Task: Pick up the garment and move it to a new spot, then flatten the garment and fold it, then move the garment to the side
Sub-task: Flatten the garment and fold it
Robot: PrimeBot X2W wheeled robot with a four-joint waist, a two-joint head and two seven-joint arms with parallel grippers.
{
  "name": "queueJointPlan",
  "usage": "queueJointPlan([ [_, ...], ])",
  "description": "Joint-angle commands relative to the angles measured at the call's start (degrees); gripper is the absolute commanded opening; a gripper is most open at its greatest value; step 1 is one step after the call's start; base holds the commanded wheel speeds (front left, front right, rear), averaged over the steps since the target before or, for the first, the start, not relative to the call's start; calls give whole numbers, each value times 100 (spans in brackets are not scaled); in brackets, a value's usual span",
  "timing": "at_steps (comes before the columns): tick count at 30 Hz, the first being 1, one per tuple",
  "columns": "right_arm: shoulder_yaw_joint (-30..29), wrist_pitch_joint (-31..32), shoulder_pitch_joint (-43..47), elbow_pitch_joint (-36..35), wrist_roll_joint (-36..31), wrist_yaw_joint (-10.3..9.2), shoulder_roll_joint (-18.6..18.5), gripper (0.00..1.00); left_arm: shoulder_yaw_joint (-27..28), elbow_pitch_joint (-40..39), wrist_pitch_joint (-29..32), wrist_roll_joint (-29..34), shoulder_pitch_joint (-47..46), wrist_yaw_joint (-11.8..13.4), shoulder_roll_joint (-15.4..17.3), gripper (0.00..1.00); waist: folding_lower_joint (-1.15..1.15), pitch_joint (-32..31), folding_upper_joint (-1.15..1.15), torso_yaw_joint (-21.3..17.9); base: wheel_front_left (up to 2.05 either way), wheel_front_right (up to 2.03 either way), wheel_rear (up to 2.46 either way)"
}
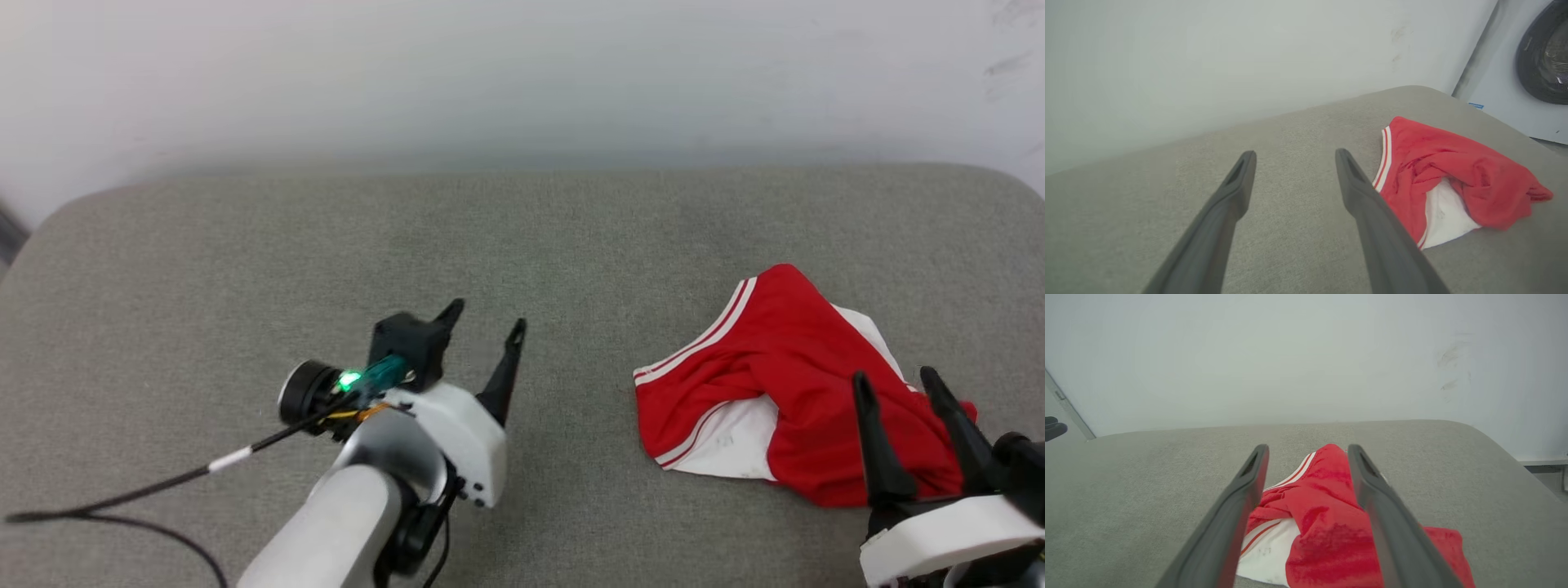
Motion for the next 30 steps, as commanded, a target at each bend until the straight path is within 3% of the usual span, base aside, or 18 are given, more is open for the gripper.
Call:
queueJointPlan([
  [1, -17, -8, -119, -58, -16, -1, 27, 100, -103, 87, 162, -22, -214, -95, -83, 100, 0, 218, 0, -122, 0, 0, 0],
  [13, -104, -97, -536, -205, -11, -2, 59, 100, -781, 1623, 1823, -397, -1837, -1012, -769, 100, 0, 1217, 0, -603, 0, 0, 0],
  [23, -51, -235, -690, 44, 123, -2, 69, 100, -1268, 2995, 2517, -555, -2223, -1392, -1073, 100, 0, 1495, 0, -851, 0, 0, 0],
  [24, -60, -248, -704, 93, 159, -2, 69, 100, -1420, 3352, 2824, -625, -2126, -1437, -1085, 67, 0, 1505, 0, -881, 0, 0, 0],
  [25, -60, -248, -704, 93, 159, -2, 69, 100, -1420, 3352, 2824, -625, -2126, -1437, -1085, 67, 0, 1505, 0, -881, 0, 0, 0],
  [26, -51, -265, -717, 109, 176, -2, 68, 100, -1470, 3482, 2947, -670, -2088, -1460, -1101, 30, 0, 1507, 0, -893, 0, 0, 0],
  [27, -58, -275, -723, 127, 197, -2, 68, 100, -1509, 3580, 3004, -704, -2080, -1482, -1113, 0, 0, 1506, 0, -902, 0, 0, 0],
  [30, -93, -285, -702, 175, 244, -2, 69, 100, -1495, 3663, 2786, -736, -2138, -1515, -1129, 0, 0, 1456, 0, -891, 0, 0, 0],
])
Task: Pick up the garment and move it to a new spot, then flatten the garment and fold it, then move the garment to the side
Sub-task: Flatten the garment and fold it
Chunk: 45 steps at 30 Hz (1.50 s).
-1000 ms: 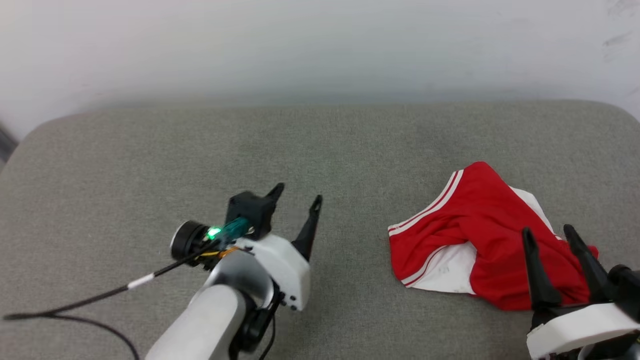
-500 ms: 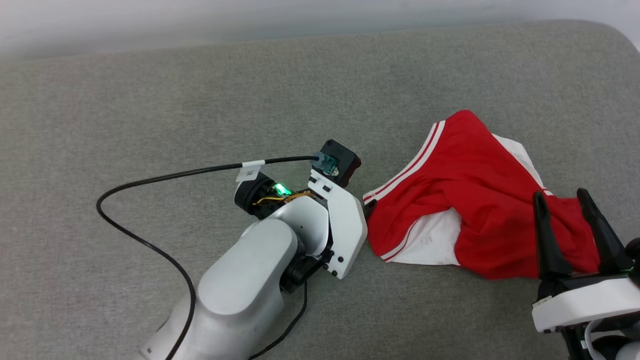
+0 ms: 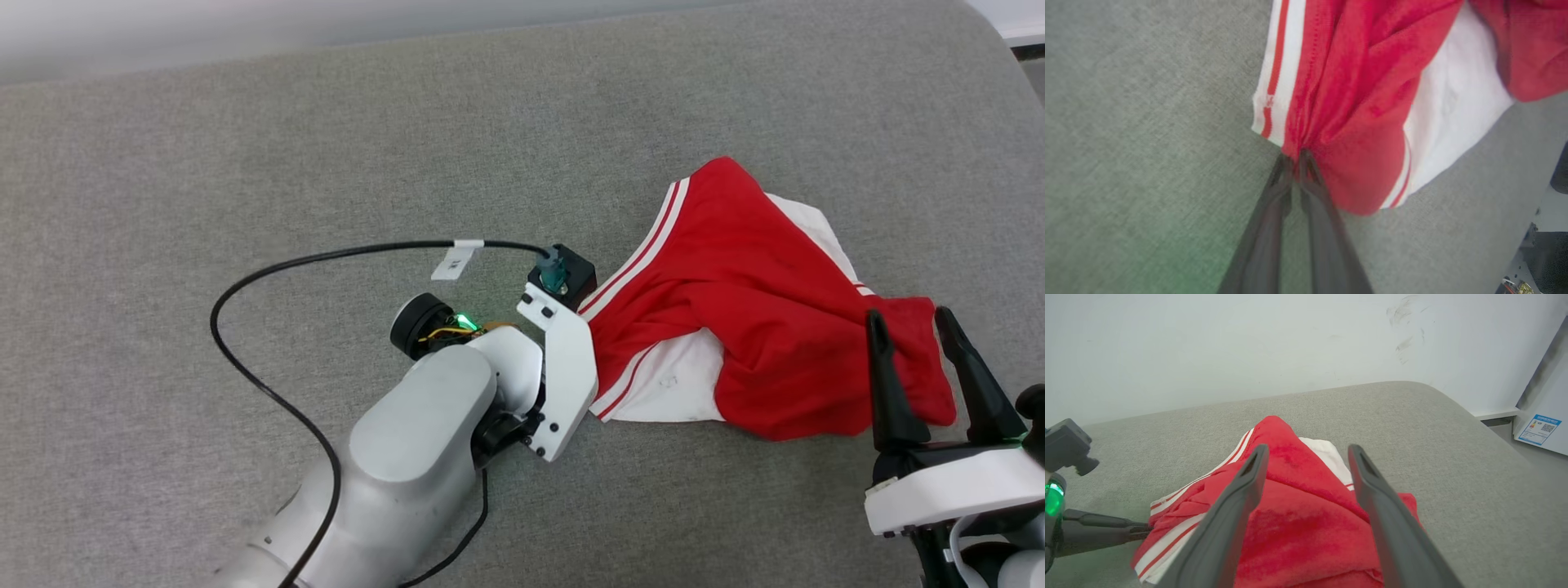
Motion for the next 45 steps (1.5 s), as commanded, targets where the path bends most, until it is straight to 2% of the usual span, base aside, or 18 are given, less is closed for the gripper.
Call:
queueJointPlan([
  [1, -40, -14, -16, 23, 44, -2, 20, 100, -94, 196, -87, -12, 302, -39, 40, 0, 0, -62, 0, 34, 0, 0, 0],
  [6, -192, 24, 98, 85, 61, -2, 19, 100, 132, -172, -762, 61, 189, 57, 298, 0, 0, -336, 0, 253, 0, 0, 0],
  [11, -288, 87, 221, 64, 51, -2, 17, 100, 413, -866, -1104, -13, 539, 313, 780, 0, 0, -651, 0, 562, 0, 0, 0],
  [16, -270, 196, 355, 3, 31, -2, 17, 100, 784, -1798, -1074, -229, 1287, 737, 1463, 0, 0, -877, 0, 816, 0, 0, 0],
  [19, -246, 259, 386, -38, 17, -2, 16, 100, 1069, -2304, -1043, -450, 1916, 1081, 1859, 0, 0, -959, 0, 880, 0, 0, 0],
  [22, -230, 313, 423, -77, -2, -2, 17, 100, 1355, -2652, -1174, -666, 2552, 1405, 2107, 0, 0, -1019, 0, 916, 0, 0, 0],
  [23, -231, 320, 435, -91, -12, -2, 16, 100, 1420, -2719, -1250, -733, 2733, 1481, 2121, 18, 0, -1035, 0, 928, 0, 0, 0],
  [24, -237, 337, 454, -97, -16, -2, 17, 100, 1487, -2763, -1357, -777, 2882, 1550, 2116, 76, 0, -1055, 0, 942, 0, 0, 0],
  [25, -223, 351, 470, -98, -21, -2, 17, 100, 1549, -2792, -1484, -803, 3007, 1597, 2109, 100, 0, -1080, 0, 947, 0, 0, 0],
  [33, -188, 487, 551, -207, -99, -2, 17, 100, 1895, -3048, -3084, -529, 3507, 1933, 1872, 100, 0, -1352, 0, 997, 0, 0, 0],
  [36, -159, 544, 617, -239, -98, -2, 17, 100, 1974, -3159, -3476, -421, 3631, 2054, 1848, 100, 0, -1471, 0, 1007, 0, 0, 0],
  [41, -136, 618, 665, -286, -81, -2, 17, 100, 1892, -3421, -3427, -329, 3692, 2114, 1923, 100, 0, -1541, 0, 1020, 0, 0, 0],
  [45, -107, 625, 595, -321, -91, -2, 17, 100, 1738, -3434, -2832, -452, 3390, 1921, 2063, 100, 0, -1408, 0, 993, 0, 0, 0],
])
